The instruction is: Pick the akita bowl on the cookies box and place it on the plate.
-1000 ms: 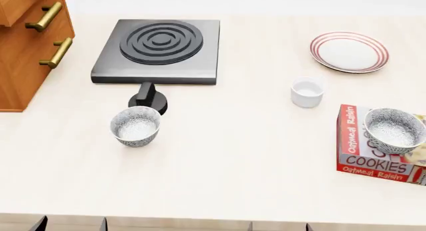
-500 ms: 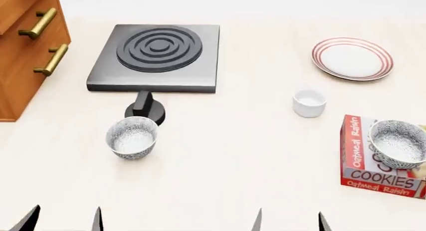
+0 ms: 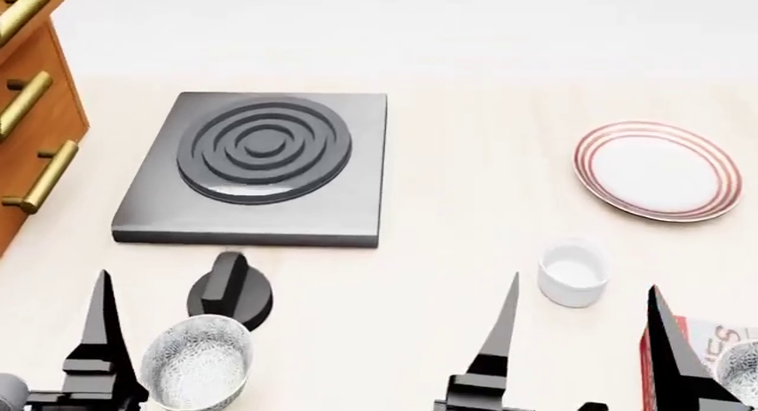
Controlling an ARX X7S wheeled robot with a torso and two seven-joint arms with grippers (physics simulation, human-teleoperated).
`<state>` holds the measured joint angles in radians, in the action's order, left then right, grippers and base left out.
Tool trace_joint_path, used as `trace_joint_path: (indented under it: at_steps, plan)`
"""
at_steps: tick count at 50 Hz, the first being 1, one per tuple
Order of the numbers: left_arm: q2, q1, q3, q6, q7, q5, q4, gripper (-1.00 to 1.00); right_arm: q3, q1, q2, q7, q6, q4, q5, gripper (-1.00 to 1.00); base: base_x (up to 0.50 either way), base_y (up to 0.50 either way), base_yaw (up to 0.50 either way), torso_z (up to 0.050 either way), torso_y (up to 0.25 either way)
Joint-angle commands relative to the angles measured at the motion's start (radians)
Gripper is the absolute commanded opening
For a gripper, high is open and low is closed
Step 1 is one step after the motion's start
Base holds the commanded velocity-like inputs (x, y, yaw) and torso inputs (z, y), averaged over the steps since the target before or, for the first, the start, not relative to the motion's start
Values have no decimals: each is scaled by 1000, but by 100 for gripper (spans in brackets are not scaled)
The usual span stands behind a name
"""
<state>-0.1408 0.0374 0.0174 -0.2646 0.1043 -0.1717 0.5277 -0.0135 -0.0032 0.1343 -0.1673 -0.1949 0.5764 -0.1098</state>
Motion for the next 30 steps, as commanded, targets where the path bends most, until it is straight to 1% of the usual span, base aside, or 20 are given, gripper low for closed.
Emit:
trace_joint_path:
  at_steps: [1,3,9,14,30]
  plan:
    - [-13,7,-13,-33,15,-30,60,100,8,-4,26,-14,-37,96,-19,100,500,0,0,0,0]
    - [-15,7,-14,-31,18,-31,59,100,6,-12,27,-14,-7,81,-12,100,500,0,0,0,0]
    - [-18,6,-15,-20,27,-29,56,100,13,-13,36,-19,-16,106,-26,100,500,0,0,0,0]
    - [-22,5,-14,-12,35,-27,57,100,8,-25,40,-18,21,91,-22,100,500,0,0,0,0]
    - [-30,9,-25,-11,43,-70,69,100,0,-35,58,-30,52,95,-8,100,500,0,0,0,1]
